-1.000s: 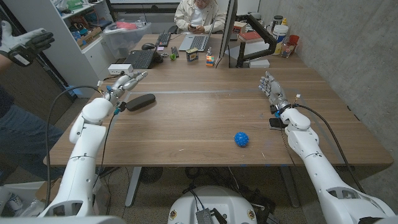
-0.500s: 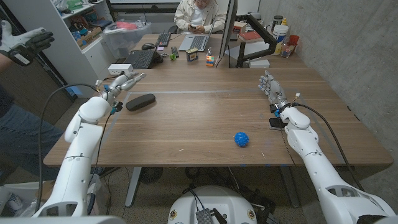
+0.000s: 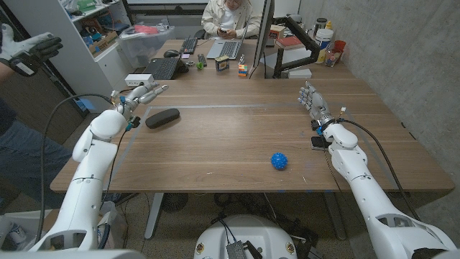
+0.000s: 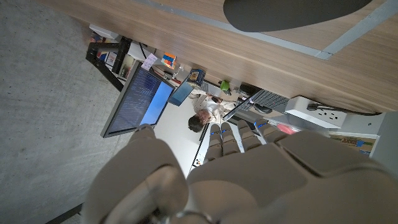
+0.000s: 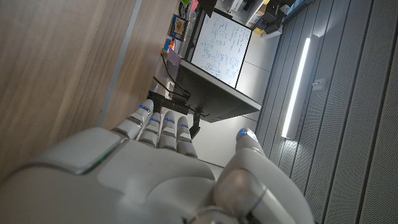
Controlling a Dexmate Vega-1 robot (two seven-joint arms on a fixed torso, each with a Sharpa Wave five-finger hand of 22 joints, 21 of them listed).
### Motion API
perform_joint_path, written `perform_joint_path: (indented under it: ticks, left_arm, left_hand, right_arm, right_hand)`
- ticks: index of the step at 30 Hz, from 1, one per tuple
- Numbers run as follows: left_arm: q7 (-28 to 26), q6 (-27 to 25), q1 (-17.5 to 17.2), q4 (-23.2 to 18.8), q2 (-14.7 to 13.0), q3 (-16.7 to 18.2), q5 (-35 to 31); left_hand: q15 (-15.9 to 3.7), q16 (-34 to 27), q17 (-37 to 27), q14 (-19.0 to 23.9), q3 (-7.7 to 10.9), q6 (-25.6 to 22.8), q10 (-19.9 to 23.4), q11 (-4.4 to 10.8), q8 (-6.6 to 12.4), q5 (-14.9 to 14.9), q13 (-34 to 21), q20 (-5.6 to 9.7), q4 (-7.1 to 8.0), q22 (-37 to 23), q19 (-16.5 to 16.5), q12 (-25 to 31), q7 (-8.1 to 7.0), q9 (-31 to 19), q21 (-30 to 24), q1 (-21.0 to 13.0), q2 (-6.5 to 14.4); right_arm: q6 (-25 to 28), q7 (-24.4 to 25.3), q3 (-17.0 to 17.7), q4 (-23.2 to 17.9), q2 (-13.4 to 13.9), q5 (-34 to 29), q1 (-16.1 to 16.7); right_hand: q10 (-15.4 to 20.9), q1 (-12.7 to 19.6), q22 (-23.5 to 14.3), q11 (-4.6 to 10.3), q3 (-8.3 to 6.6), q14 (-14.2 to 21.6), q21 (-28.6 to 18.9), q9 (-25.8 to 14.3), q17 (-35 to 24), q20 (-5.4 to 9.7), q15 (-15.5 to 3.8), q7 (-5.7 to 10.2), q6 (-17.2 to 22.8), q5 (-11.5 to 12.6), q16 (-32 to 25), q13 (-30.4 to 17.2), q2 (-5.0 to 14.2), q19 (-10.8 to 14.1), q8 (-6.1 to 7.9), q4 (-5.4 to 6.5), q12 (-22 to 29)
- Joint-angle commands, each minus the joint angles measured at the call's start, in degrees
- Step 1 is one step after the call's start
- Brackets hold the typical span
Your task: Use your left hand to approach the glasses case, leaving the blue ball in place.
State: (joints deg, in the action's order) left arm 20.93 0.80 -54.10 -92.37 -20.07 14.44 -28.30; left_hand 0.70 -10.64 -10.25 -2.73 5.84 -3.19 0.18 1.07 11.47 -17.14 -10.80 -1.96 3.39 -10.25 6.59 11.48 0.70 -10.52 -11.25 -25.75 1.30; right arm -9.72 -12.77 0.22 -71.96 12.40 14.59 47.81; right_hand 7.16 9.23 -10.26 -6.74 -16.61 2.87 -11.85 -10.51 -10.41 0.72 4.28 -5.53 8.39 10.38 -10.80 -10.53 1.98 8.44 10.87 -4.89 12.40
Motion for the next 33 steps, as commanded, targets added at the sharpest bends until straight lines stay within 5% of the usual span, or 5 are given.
perform_joint_path:
  ticks: [1,33]
  left_arm:
    - [-0.94,0.56,0.96,1.23,-1.87,-1.28,-2.36]
    - [-7.87,-0.99,0.08,-0.88,-6.64,-6.66,-15.89]
  left_hand:
    - [-0.36,-0.27,-0.24,-0.13,0.19,-0.56,0.27,0.43,0.44,0.10,-0.11,-0.16,-0.55,-0.17,0.42,0.46,-0.27,-0.32,-0.11,-0.62,0.11]
    - [-0.49,-0.53,-0.27,0.88,0.25,-1.82,1.27,0.67,0.67,-0.04,-0.15,-1.60,-1.02,-0.22,0.13,0.70,-0.86,-0.37,-0.33,-1.75,0.53]
  right_arm:
    - [0.32,0.43,-0.03,-0.35,-0.11,-0.18,0.22]
    - [0.55,-0.09,0.24,-0.14,0.25,-0.39,-0.01]
  right_hand:
    - [0.49,-0.01,-0.22,0.19,0.35,0.22,0.18,-0.18,-0.17,-0.26,0.16,0.41,0.08,0.21,0.07,-0.08,0.52,0.29,0.23,0.03,0.06]
    - [0.48,-0.10,-0.24,0.50,0.52,1.45,-0.01,-0.19,-0.20,-0.28,-0.04,0.56,-0.02,0.21,-0.28,-0.09,0.59,1.05,0.20,0.04,-0.06]
